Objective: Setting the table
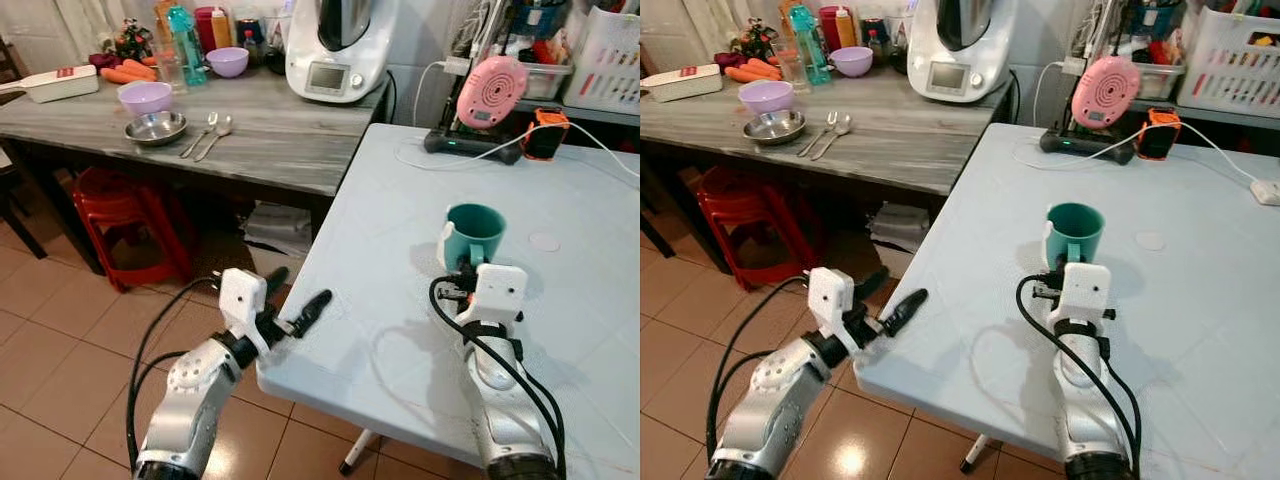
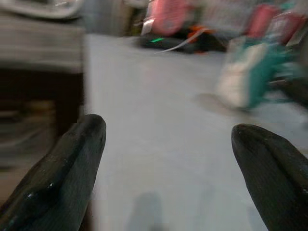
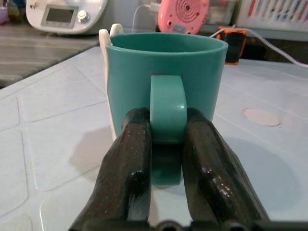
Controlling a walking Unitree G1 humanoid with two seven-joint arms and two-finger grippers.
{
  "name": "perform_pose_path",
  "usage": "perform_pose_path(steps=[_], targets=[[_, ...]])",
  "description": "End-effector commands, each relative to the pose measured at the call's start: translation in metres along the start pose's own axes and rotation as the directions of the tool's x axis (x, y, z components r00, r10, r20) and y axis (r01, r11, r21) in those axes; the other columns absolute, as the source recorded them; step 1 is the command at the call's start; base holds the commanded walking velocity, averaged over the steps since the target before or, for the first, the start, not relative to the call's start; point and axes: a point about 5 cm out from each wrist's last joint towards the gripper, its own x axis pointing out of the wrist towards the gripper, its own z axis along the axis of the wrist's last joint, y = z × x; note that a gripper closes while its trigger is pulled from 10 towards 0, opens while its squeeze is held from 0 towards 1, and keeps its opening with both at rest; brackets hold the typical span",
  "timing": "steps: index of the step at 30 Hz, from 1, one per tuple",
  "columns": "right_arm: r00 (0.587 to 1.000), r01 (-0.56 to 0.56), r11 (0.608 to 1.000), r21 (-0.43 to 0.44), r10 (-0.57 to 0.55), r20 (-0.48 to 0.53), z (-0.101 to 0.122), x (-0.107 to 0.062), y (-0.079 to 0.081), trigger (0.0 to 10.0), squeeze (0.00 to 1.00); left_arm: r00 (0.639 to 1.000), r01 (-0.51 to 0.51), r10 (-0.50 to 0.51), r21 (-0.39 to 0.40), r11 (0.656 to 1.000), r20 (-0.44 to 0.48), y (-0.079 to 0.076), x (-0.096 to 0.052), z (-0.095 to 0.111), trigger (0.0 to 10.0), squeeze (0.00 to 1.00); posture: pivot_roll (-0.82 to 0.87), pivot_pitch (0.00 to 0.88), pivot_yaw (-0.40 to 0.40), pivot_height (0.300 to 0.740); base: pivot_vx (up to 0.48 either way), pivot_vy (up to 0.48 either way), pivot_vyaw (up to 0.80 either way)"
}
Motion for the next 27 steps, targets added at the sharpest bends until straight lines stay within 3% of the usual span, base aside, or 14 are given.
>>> perform_pose_path(steps=[1, 7, 11, 19, 27], targets=[[0.999, 0.017, 1.0, 0.014, -0.017, 0.032, 0.009, -0.001, -0.007, 10.0, 0.0, 0.999, -0.05, 0.05, 0.006, 0.999, -0.019, 0.009, -0.003, -0.002, 10.0, 0.0, 0.0, 0.0, 0.025, 0.74, 0.0, 0.0, 0.0], [0.999, 0.028, 1.0, 0.008, -0.028, 0.019, 0.005, -0.016, -0.019, 10.0, 0.0, 0.999, -0.047, 0.047, -0.014, 0.999, -0.006, 0.009, -0.003, -0.001, 10.0, 0.0, -0.02, 0.0, 0.03, 0.74, 0.0, 0.0, 0.0], [1.0, 0.028, 1.0, 0.0, -0.028, 0.007, 0.004, -0.024, -0.025, 10.0, 0.0, 0.999, -0.052, 0.052, -0.036, 0.998, -0.006, 0.009, 0.001, -0.002, 10.0, 0.0, -0.03, 0.0, 0.035, 0.74, 0.0, 0.0, -0.55], [0.999, 0.033, 0.999, 0.001, -0.033, 0.001, 0.006, -0.028, -0.027, 10.0, 0.0, 0.998, -0.06, 0.06, -0.044, 0.997, -0.003, 0.01, 0.002, -0.002, 10.0, 0.0, -0.04, 0.0, 0.044, 0.74, 0.0, 0.106, -0.53], [1.0, 0.014, 1.0, -0.002, -0.014, 0.006, 0.009, -0.026, -0.024, 10.0, 0.0, 0.998, -0.059, 0.059, -0.052, 0.997, 0.0, 0.009, 0.003, -0.003, 10.0, 0.0, -0.04, 0.0, 0.042, 0.74, 0.0, 0.299, 0.0]])
